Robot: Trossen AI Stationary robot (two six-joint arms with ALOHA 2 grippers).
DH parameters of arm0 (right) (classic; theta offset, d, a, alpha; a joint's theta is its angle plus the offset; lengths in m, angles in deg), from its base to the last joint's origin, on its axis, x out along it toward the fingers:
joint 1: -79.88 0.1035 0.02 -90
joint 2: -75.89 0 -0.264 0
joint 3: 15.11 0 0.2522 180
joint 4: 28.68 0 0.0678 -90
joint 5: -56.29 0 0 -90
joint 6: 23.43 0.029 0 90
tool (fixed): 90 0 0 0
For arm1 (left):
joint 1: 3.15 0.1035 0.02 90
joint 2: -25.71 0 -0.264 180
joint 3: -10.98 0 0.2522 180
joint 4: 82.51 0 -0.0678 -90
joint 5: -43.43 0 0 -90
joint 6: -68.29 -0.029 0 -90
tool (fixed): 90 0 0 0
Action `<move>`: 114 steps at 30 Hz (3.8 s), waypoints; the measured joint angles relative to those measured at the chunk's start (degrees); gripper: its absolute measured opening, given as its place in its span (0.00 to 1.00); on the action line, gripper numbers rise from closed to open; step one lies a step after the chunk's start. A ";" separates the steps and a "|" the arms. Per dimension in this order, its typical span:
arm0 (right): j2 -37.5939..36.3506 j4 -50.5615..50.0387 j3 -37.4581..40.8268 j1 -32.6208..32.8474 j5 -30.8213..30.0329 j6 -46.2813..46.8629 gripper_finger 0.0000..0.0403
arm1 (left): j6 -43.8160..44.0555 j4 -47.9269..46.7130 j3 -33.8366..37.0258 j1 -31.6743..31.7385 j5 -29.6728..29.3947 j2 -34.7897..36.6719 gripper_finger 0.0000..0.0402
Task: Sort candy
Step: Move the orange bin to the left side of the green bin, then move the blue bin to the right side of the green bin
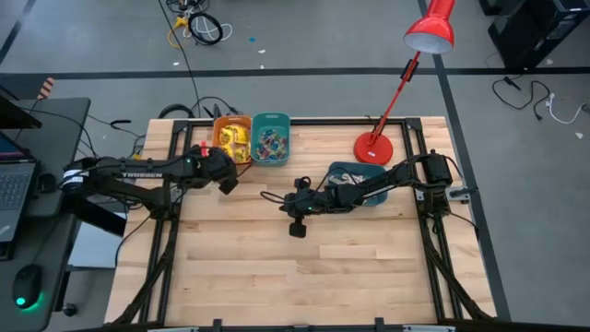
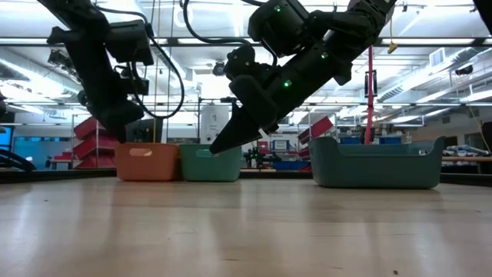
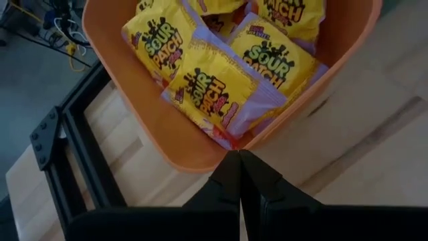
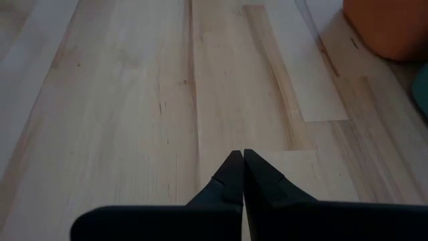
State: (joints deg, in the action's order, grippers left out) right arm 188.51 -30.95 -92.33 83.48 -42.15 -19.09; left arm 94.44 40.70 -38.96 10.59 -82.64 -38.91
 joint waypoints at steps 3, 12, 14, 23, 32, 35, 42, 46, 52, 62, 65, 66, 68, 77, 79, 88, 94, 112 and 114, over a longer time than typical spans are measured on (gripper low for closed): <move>-0.02 -0.01 0.00 0.00 0.00 0.15 0.00 | -0.41 0.06 0.00 0.87 0.19 0.00 0.00; -0.01 0.00 0.00 0.00 0.00 0.01 0.00 | -1.82 0.46 0.00 1.29 0.65 0.00 0.00; -0.01 0.01 0.00 0.00 0.00 0.00 0.00 | -1.83 0.50 0.00 1.29 0.98 0.00 0.00; -2.55 -2.90 0.00 1.67 -2.35 2.58 0.00 | 1.08 -3.13 0.00 0.63 2.87 1.64 0.03; -11.64 -19.36 0.00 3.88 -11.69 7.92 0.00 | 1.10 -3.68 -0.02 -3.47 5.23 5.08 0.03; -15.85 -27.39 0.00 4.27 -15.17 11.69 0.00 | 1.46 -3.35 -0.02 -6.04 5.39 7.11 0.04; -25.73 -39.92 0.00 4.00 -16.20 18.65 0.00 | 1.40 3.73 -0.03 -14.07 8.12 11.62 0.04; -30.00 -48.56 0.00 1.19 -17.32 23.28 0.00 | -0.63 9.90 -0.04 -18.91 8.83 12.81 0.04; -30.77 -56.27 0.00 -5.30 -14.16 29.12 0.00 | -3.91 17.69 -0.07 -24.28 8.83 12.92 0.04; -22.58 -52.64 0.01 -9.88 -12.61 35.67 0.00 | -4.72 17.56 -0.09 -28.82 8.75 12.87 0.04; -19.33 -52.42 0.02 -10.40 -12.57 37.12 0.00 | -4.72 17.59 -0.09 -29.79 8.61 12.87 0.04; -18.32 -52.26 0.02 -10.44 -12.59 37.48 0.00 | -4.72 17.59 -0.09 -30.06 8.50 12.87 0.04; -16.69 -51.54 0.03 -10.49 -12.57 37.51 0.00 | -4.72 17.57 -0.09 -30.48 7.75 12.87 0.04; -15.11 -41.61 0.04 -9.39 -7.68 33.72 0.00 | -4.83 15.69 -0.09 -30.80 5.80 12.87 0.04; -15.24 -39.61 0.04 -8.97 -6.50 32.82 0.00 | -4.51 15.00 -0.09 -30.80 5.67 12.87 0.04; -15.28 -34.38 0.04 -6.37 -1.27 31.47 0.00 | -3.19 13.70 -0.08 -30.80 4.70 12.87 0.04; -15.28 -34.16 0.04 -3.03 -0.87 30.56 0.00 | -2.99 13.72 -0.09 -30.80 4.44 12.87 0.04; -15.28 -41.49 0.04 7.68 12.55 32.00 0.00 | -1.79 13.75 -0.07 -30.80 3.81 12.87 0.04; -15.28 -43.99 0.04 8.93 14.06 33.83 0.00 | -1.81 13.75 -0.07 -30.80 3.65 12.87 0.04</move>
State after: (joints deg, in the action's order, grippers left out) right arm 173.23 -74.95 -92.29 92.41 -28.10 14.74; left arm 92.63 54.45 -39.03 -20.21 -79.00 -26.04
